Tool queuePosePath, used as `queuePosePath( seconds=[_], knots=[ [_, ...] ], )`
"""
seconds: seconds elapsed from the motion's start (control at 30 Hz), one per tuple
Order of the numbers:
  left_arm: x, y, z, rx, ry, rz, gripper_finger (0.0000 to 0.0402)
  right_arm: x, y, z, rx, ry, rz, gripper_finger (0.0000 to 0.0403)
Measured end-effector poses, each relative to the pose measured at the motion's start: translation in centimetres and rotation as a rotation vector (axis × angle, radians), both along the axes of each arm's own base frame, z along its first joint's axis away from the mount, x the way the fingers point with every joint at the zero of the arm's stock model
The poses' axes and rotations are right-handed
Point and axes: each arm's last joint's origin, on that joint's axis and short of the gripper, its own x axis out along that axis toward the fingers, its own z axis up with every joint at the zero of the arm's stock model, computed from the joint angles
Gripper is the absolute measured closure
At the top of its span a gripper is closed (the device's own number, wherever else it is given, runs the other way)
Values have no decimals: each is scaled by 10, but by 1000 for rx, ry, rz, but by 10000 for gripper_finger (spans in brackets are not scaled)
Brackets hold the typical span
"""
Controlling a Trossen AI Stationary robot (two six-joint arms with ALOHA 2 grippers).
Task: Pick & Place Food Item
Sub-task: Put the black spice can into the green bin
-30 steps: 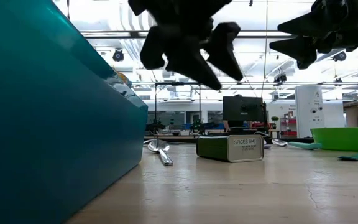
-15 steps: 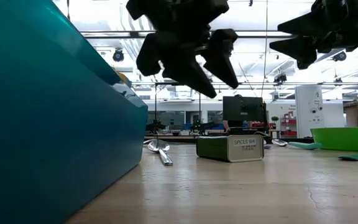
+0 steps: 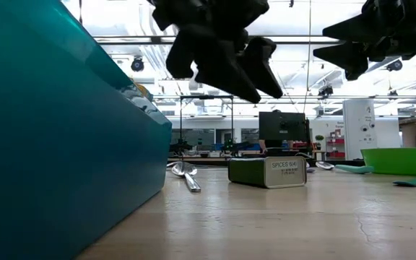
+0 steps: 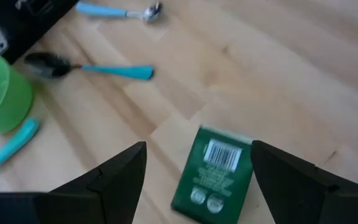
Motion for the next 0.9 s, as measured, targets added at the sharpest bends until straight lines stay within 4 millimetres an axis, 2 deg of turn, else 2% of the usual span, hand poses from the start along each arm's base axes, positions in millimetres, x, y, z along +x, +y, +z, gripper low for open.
queuePosePath(
  seconds=[0.13, 0.27, 0.57, 0.67, 0.9],
  knots=[
    [1, 11, 1, -77, -8, -26, 112, 0, 0, 0, 0, 0, 0, 122],
    [1, 16, 1, -83, -16, -48, 103, 0, 0, 0, 0, 0, 0, 122],
    [-3, 18, -15, -74, -59, -126, 8, 0, 0, 0, 0, 0, 0, 122],
    [-6, 23, -23, -110, -63, -148, 15, 0, 0, 0, 0, 0, 0, 122],
    [-7, 50, -29, -183, -136, -154, 20, 0, 0, 0, 0, 0, 0, 122]
  ],
)
